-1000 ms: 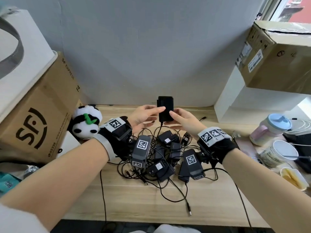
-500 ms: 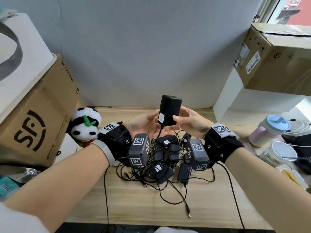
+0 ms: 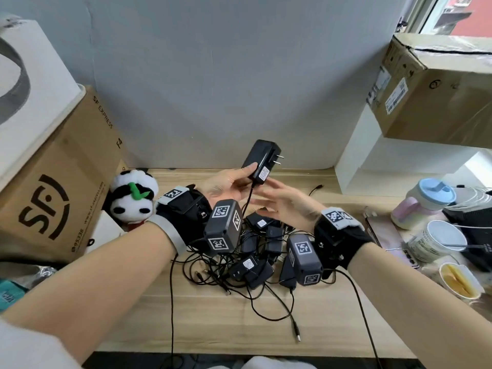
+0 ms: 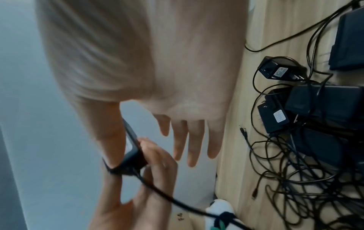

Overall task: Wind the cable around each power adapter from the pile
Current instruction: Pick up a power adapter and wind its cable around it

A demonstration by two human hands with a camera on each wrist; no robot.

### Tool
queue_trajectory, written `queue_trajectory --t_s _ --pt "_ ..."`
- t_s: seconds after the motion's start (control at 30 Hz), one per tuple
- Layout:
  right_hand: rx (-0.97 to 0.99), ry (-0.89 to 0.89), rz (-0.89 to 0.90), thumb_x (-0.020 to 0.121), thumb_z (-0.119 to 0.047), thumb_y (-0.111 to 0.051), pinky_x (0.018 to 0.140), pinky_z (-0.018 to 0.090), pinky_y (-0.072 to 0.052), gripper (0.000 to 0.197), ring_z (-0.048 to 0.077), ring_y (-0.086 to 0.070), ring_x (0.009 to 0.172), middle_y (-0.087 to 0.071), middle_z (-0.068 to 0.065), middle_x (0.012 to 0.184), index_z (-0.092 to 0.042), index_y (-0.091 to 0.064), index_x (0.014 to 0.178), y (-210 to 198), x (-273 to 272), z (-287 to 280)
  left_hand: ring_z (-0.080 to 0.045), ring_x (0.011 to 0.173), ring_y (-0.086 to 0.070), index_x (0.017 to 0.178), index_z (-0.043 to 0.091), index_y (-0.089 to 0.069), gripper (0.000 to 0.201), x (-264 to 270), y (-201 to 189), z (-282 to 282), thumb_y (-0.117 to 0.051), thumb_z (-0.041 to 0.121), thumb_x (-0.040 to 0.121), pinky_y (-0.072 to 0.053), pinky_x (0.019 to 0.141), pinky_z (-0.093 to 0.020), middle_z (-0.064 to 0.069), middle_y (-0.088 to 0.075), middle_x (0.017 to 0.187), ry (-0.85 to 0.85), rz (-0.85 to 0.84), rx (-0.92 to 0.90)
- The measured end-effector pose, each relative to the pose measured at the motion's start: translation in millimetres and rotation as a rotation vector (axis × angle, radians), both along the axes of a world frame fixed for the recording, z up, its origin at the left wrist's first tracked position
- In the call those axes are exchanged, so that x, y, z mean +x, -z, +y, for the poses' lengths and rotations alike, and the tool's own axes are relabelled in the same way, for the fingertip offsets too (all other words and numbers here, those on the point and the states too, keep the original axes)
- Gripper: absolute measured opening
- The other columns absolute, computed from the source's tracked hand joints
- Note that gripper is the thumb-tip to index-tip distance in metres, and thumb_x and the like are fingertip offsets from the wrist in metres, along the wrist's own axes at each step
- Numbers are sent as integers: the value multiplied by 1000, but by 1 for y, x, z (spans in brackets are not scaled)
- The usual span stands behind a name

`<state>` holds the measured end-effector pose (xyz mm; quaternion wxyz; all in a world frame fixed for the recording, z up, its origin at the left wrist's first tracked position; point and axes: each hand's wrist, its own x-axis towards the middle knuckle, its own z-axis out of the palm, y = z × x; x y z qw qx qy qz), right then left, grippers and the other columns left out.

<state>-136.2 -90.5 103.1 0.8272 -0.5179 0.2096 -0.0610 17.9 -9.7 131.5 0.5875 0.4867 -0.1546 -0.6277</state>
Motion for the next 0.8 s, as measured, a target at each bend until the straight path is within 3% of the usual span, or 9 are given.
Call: queue_trajectory --t_s 0.07,0.13,0.23,0.3,0.37,0.43,0.53,0.67,0.8 --pt "-77 -122 74 84 -22 -61 108 38 -36 47 18 -61 107 -65 5 114 -19 -45 128 7 2 9 -22 87 -63 97 0 -61 18 -1 0 0 -63 15 86 -54 88 -32 -12 -65 89 -90 -27 -18" --pt "-101 -196 112 93 -25 -50 105 37 -39 20 17 -64 94 -69 1 87 -16 -57 110 13 3 14 -25 91 -65 100 1 -61 20 -1 2 0 -64 13 85 -54 89 -38 -12 -69 91 -117 -64 -40" --pt "-80 -162 163 100 -26 -36 82 28 -51 28 11 -54 59 -45 -7 50 -12 -55 86 19 -2 11 -26 84 -66 102 3 -59 15 5 1 1 -59 11 90 -56 83 -36 -14 -67 90 -192 -49 -80" --pt "-126 -69 254 99 -30 -40 61 21 -46 31 8 -37 44 -32 -10 46 -15 -49 74 24 -7 1 -23 76 -66 102 6 -58 12 8 -2 4 -56 13 92 -56 73 -31 -13 -66 87 -188 -36 -96" --pt "-143 25 320 95 -37 -46 50 19 -36 37 7 -29 40 -30 -10 47 -18 -42 64 31 -14 -14 -20 72 -67 103 8 -57 14 10 -2 7 -57 16 91 -53 64 -25 -11 -67 84 -140 -39 -75" --pt "-116 117 345 93 -40 -49 47 18 -31 39 7 -28 39 -31 -10 46 -19 -40 61 35 -20 -26 -18 71 -69 104 7 -56 23 11 -1 8 -62 19 86 -49 58 -20 -9 -70 81 -111 -56 -55" --pt "-52 232 333 95 -36 -48 52 22 -27 35 6 -27 39 -31 -11 45 -17 -44 66 31 -25 -38 -15 72 -67 103 7 -56 31 11 1 8 -66 25 80 -43 57 -18 -6 -72 79 -54 -150 -18" --pt "-115 311 275 100 -28 -41 54 24 -24 30 7 -27 39 -28 -10 45 -14 -47 74 11 -18 -45 -10 68 -57 92 16 -63 10 7 6 5 -62 25 88 -37 62 -17 1 -66 79 55 -436 65" --pt "-238 314 178 102 -20 -35 54 24 -24 29 6 -28 39 -30 -10 42 -10 -48 78 -20 -7 -41 -10 80 -56 102 13 -64 20 0 14 -1 -69 20 84 -44 72 -16 -1 -63 88 75 -775 104"
